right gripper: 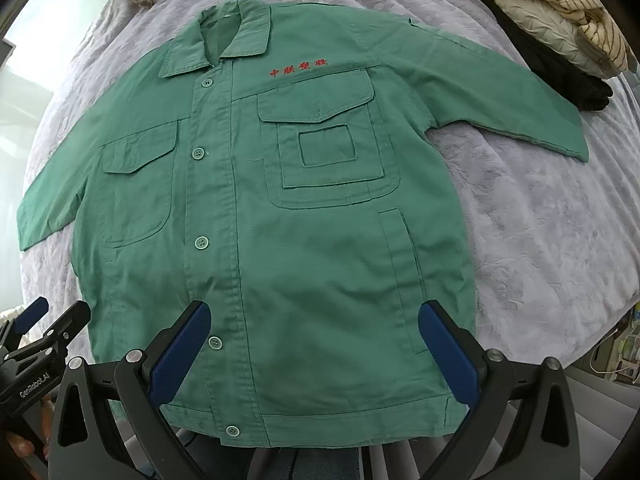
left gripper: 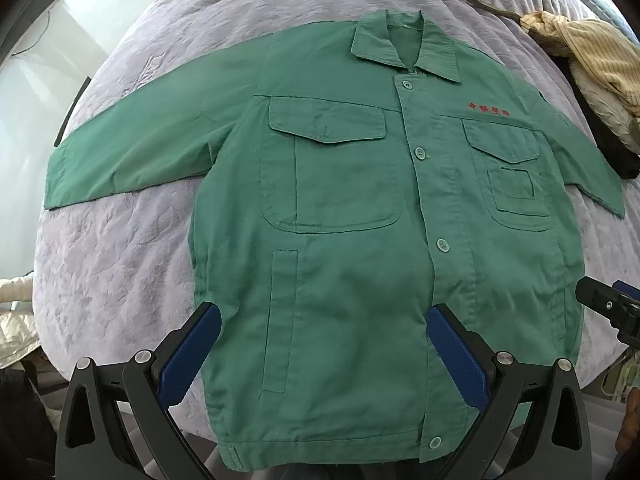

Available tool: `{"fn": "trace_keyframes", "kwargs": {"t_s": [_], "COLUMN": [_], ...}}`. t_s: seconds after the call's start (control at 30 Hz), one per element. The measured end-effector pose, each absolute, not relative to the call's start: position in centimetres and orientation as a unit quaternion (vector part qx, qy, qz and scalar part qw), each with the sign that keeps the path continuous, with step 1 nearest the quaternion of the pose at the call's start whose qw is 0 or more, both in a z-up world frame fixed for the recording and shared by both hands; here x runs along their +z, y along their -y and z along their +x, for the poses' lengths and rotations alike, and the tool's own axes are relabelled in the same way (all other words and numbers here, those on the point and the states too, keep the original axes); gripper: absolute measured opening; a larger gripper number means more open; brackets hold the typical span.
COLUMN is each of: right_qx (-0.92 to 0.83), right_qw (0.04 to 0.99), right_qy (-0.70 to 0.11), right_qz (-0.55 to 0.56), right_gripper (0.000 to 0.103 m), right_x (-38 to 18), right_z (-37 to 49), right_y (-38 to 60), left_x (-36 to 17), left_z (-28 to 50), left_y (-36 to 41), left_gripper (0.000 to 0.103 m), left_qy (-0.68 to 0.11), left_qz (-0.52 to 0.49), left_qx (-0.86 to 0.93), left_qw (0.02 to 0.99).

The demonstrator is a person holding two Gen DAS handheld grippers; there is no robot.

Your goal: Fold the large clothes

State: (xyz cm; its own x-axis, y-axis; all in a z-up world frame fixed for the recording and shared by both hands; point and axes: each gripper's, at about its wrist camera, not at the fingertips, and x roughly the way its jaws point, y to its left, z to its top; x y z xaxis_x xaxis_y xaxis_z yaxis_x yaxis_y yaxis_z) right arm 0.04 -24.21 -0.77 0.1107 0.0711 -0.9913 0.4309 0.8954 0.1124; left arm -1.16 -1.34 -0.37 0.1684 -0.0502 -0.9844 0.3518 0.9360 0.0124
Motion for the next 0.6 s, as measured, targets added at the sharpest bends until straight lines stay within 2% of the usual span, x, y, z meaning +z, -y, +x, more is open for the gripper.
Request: {"fn": "trace_keyframes", "kwargs": {"t_s": [0.6], "right_qx": [-0.125], "right_qw": [0.718], "right_qy": [-0.657], "right_qz": [0.193], "right_gripper": [0.103], "right_x": [-1.05], "right_z": [0.26], "right_y": [23.95], "left_x": [-0.72], "left_z": [-1.14], "left_y": [1.19], "left_gripper": [0.103], "left_qy": [-0.635], "left_qz": [0.119], "left_qx": [-0.128], "left_qw": [0.753]}}
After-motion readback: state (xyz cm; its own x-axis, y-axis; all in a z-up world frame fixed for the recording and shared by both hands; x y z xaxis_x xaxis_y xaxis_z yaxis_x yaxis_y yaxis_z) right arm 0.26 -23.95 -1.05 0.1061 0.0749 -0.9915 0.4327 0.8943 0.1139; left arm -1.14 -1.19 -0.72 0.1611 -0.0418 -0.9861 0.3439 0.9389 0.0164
